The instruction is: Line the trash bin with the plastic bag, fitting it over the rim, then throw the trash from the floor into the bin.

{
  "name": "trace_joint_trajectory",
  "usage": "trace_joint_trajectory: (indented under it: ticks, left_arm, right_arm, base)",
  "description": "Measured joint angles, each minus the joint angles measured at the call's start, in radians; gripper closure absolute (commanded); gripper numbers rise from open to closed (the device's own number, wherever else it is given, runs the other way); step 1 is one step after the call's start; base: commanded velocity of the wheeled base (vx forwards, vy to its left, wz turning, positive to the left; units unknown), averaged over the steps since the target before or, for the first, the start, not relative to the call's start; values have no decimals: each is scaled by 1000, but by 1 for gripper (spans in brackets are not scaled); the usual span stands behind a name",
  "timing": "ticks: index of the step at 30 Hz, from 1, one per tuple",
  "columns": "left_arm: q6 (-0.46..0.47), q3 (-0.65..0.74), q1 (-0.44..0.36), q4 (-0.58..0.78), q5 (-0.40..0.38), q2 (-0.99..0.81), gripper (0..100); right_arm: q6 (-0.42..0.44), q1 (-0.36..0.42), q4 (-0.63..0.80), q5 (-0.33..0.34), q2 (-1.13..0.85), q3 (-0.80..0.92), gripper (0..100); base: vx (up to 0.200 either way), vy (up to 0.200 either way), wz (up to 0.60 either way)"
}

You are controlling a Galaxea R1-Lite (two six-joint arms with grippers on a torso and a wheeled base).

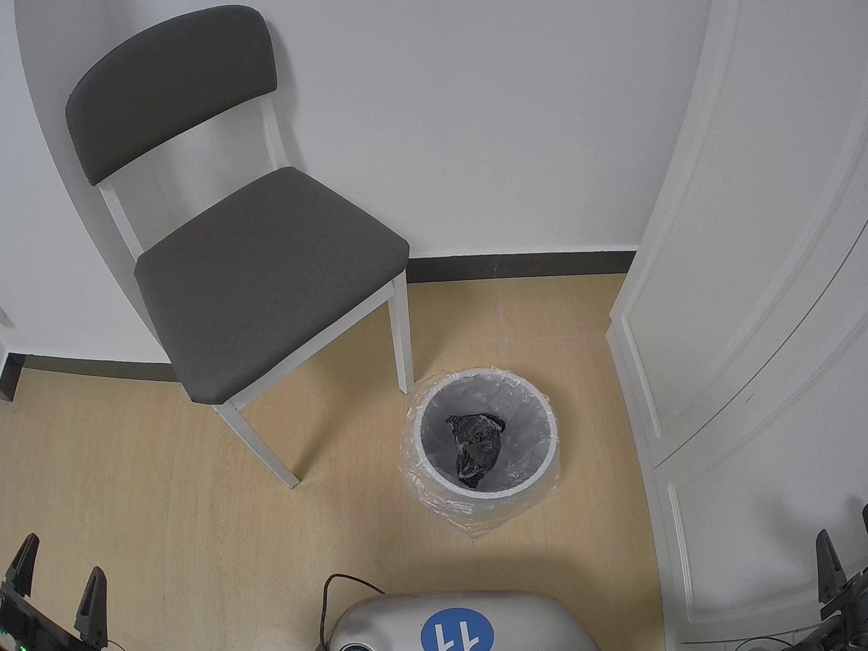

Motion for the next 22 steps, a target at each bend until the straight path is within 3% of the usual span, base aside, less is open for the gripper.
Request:
trace_joint_trajectory:
  ticks: [8,22]
  left_arm:
    - [19,0,0,1,-5,0,0]
    - [16,0,0,1,-2,1,0]
  right_arm:
    - [-34,0,44,43,1,0,0]
    - [-28,1,44,45,2,0,0]
  base:
    - [0,0,0]
    - [0,0,0]
